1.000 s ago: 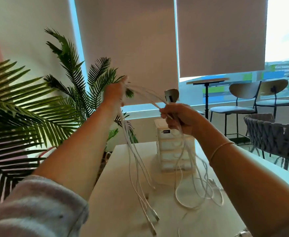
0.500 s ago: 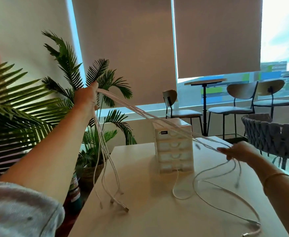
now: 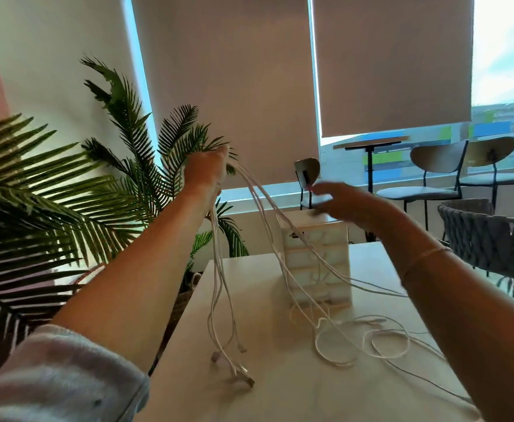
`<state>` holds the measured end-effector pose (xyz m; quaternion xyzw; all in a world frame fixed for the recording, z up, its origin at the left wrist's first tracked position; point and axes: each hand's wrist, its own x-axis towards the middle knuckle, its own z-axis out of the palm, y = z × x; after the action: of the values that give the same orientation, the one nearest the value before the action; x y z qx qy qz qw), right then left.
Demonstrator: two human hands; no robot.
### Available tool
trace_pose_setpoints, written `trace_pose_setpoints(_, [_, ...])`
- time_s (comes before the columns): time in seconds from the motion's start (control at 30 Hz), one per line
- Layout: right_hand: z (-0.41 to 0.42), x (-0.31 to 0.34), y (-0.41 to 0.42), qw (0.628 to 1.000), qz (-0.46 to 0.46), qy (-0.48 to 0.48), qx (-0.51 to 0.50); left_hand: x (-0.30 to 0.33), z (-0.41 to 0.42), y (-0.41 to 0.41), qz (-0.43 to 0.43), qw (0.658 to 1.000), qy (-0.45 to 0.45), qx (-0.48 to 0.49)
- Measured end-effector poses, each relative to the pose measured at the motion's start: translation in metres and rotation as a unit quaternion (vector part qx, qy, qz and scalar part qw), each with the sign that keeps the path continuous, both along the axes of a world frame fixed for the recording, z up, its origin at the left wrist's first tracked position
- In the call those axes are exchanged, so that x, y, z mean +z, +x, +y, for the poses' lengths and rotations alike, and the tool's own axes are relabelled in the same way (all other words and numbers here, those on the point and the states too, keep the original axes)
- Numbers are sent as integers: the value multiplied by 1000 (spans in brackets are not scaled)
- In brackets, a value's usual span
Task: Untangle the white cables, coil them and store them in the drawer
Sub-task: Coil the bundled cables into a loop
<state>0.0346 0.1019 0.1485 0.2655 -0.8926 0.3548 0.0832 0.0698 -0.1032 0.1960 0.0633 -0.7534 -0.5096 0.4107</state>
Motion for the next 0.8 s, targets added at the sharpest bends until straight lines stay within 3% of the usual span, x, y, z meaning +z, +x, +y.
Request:
trace_pose_setpoints(0.03, [-18,11,14,982,-33,-167,85,-1,5,2,-7,1000,-3,-8])
trace_pose_setpoints(0.07, [-33,22,25,949,-59,-272,145,-2,8,1,-8,1000,-26,-9])
trace_pose_setpoints(0.17, [-72,30,40,920,-57,-358,152,-3,15,1,10,997,-72,-5])
trace_pose_setpoints(0.27, [-80,18,35,895,-103,-411,140,-5,16,5,-28,996,-88,-3])
trace_pose_setpoints(0.4, [-68,2,24,881,-164,-424,130,-9,14,6,-27,998,-35,-35])
trace_pose_setpoints(0.63, [-41,-24,6,923,-169,-326,113,-13,11,3,-21,999,-30,-28])
trace_pose_setpoints(0.8, [-7,-59,-11,914,-182,-349,100,-9,-3,6,-13,999,-16,-27])
